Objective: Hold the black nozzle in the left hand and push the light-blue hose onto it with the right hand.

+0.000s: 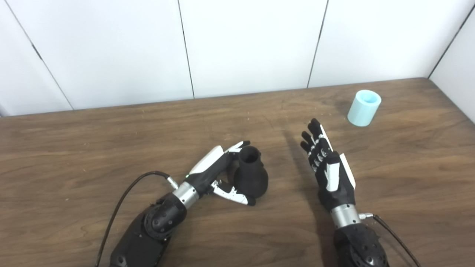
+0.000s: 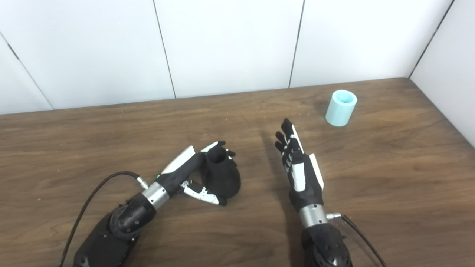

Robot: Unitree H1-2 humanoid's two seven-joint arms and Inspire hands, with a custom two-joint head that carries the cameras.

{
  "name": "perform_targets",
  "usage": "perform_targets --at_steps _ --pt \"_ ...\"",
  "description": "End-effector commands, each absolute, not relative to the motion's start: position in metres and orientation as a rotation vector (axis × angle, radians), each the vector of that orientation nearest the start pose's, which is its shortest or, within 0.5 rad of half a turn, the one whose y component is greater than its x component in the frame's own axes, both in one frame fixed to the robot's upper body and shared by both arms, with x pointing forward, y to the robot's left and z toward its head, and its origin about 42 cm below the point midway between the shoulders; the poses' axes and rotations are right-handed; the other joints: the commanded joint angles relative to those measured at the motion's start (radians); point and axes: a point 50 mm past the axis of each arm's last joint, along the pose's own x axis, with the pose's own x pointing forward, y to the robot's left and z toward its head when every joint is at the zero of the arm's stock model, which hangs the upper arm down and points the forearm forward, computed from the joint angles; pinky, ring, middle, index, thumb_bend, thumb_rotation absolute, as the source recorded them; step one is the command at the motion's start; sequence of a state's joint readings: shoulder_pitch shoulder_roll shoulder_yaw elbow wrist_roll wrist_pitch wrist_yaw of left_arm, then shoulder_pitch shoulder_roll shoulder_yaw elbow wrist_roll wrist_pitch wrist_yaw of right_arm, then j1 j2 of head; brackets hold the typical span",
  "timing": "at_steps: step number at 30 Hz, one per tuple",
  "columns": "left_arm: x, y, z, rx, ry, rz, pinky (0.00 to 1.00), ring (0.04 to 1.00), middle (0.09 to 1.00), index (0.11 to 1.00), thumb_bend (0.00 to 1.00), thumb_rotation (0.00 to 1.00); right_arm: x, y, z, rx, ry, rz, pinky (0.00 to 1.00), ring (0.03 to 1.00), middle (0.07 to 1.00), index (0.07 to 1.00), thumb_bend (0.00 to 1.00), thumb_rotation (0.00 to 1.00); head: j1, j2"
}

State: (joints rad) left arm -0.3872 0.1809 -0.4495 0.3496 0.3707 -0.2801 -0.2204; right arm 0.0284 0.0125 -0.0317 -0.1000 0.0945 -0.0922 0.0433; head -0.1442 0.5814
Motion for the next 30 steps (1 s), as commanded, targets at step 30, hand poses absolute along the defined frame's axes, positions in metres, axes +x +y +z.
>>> perform_targets --at_steps 30 --pt "0.314 0.203 -0.003 0.861 0.211 -0.801 1.0 0.99 0.804 0.48 0.52 0.06 0.267 -0.208 0.098 0.105 -0.17 -0.01 0.95 0.966 1.0 1.0 0.7 1.0 -0.08 -0.116"
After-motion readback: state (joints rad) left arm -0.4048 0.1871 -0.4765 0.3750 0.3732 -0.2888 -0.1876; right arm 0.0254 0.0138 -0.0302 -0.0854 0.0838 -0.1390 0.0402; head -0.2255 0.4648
